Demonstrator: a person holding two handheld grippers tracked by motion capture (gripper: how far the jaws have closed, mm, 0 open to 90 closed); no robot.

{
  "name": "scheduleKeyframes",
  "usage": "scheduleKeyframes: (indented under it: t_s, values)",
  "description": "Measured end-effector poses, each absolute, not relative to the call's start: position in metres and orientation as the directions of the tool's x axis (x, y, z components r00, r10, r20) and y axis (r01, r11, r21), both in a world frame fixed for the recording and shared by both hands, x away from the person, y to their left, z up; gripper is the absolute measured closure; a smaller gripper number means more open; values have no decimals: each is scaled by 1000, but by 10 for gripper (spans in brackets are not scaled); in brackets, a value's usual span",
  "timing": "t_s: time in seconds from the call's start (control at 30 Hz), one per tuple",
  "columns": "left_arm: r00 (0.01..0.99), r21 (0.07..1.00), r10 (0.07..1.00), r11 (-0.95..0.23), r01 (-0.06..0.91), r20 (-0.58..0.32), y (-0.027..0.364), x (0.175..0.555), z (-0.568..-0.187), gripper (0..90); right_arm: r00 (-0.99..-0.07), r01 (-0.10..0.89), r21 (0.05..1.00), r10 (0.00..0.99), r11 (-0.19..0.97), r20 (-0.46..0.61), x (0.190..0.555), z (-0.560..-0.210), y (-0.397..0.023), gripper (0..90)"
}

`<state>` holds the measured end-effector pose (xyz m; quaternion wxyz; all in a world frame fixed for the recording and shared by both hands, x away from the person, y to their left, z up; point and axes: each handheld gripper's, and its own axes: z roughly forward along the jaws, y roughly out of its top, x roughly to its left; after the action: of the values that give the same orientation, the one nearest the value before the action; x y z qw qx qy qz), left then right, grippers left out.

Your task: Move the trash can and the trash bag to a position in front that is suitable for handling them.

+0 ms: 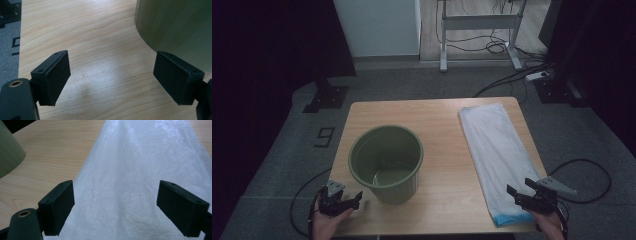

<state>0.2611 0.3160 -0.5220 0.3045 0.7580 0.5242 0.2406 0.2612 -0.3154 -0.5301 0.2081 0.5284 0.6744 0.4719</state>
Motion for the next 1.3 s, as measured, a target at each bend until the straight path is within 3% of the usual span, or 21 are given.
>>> scheduleKeyframes:
  t_s: [0.27,0.4,0.7,1.3]
  values:
    - [392,740,920,-274,615,15,328,257,-520,120,-315,509,860,925,-26,214,265,-530,-321,153]
    - [536,766,844,-354,536,15,320,248,-509,99,-309,502,864,928,-26,208,258,-531,-326,155]
    - [698,778,714,-464,425,44,281,251,-497,97,-282,507,861,936,-41,211,256,-533,-334,164]
    - [742,766,666,-517,383,79,232,273,-498,106,-332,516,856,917,-20,221,260,-534,-323,166]
